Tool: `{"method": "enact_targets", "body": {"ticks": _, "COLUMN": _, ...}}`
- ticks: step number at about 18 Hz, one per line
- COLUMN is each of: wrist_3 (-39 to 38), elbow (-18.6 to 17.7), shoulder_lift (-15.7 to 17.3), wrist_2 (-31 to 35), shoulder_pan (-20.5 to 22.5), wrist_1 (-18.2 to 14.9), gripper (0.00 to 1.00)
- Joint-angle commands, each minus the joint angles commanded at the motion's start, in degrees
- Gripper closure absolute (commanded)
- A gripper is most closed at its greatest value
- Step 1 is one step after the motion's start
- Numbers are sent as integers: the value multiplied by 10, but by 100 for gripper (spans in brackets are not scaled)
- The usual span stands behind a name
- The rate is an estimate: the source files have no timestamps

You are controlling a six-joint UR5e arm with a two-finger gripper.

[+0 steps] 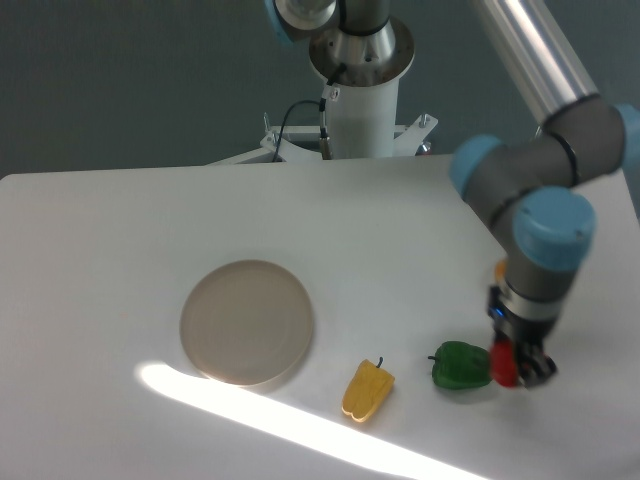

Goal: Place the red pepper on the table
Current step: 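Lift the red pepper with the gripper and carry it toward the plate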

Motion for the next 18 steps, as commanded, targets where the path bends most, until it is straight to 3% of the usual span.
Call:
{"method": "enact_targets", "body": {"ticks": 7, "wrist_3": 0, "elbow": -142, "shoulder_lift": 91, "wrist_2": -3, "shoulder_pan": -1, "wrist_1": 9, "gripper": 45}}
{"method": "enact_targets", "body": {"ticks": 10, "wrist_3": -1, "elbow": -173, "shoulder_lift": 96, "wrist_2": -4, "shoulder_pan": -1, "wrist_1": 14, "gripper": 44}}
{"method": "enact_targets", "body": {"ticks": 12, "wrist_3": -5, "elbow": -197, "shoulder_lift": 99, "wrist_2": -19, "shoulder_pan": 2, "wrist_1": 37, "gripper": 44}}
{"method": "enact_targets", "body": {"ticks": 15, "wrist_3": -54, "elbow": -223, "shoulder_lift": 100, "wrist_2": -76, "shoulder_pan": 5, "wrist_1": 54, "gripper": 44}}
{"method": "enact_targets", "body": {"ticks": 18, "wrist_3": -95, "elbow": -237, "shoulder_lift": 108, "wrist_2": -91, "shoulder_pan": -1, "wrist_1": 75, "gripper": 44}}
